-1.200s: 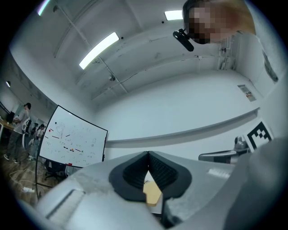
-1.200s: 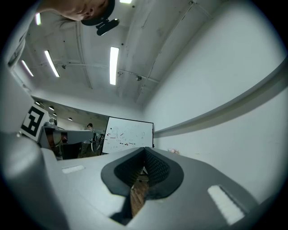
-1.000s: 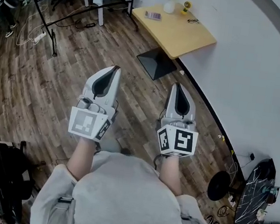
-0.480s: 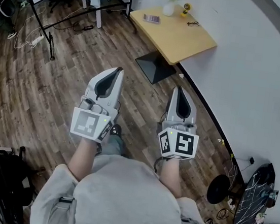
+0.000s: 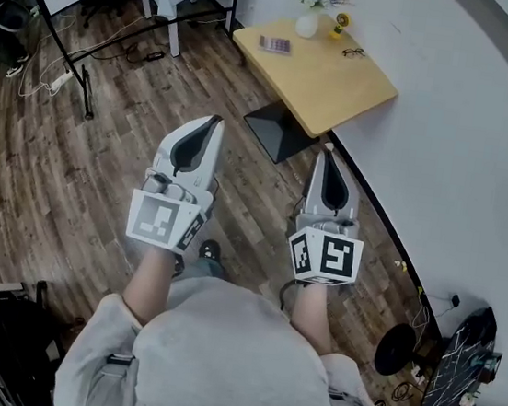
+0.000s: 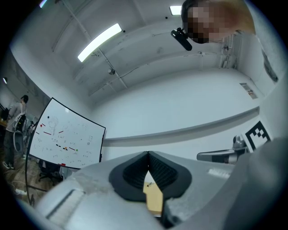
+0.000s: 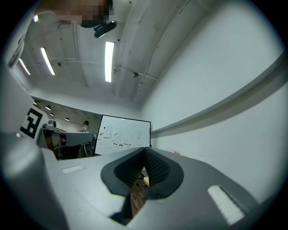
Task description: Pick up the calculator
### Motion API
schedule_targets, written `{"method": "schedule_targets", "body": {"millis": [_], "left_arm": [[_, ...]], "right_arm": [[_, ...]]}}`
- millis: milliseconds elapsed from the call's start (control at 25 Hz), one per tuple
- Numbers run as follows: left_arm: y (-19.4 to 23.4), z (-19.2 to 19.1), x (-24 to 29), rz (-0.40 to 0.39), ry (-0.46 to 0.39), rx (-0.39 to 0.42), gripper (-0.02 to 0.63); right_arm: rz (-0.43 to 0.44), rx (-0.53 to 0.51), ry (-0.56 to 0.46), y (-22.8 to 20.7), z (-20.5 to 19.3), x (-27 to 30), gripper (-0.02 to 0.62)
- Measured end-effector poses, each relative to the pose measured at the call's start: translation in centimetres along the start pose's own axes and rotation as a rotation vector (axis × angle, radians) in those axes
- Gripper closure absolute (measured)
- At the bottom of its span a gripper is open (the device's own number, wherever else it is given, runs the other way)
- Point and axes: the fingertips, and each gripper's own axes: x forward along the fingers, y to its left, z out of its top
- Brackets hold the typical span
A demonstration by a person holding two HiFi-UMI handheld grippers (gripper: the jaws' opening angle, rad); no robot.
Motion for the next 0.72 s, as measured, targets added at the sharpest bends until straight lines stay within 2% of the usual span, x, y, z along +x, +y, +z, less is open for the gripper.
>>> {"method": "schedule_targets", "body": {"millis": [720], "left_arm": [[9.3,-2.4,8.1,-0.023,-0.006,-0.009,0.600]], "right_arm": [[-0.050,0.006,-0.007,0.0,-2.7,11.3,0.592]]}}
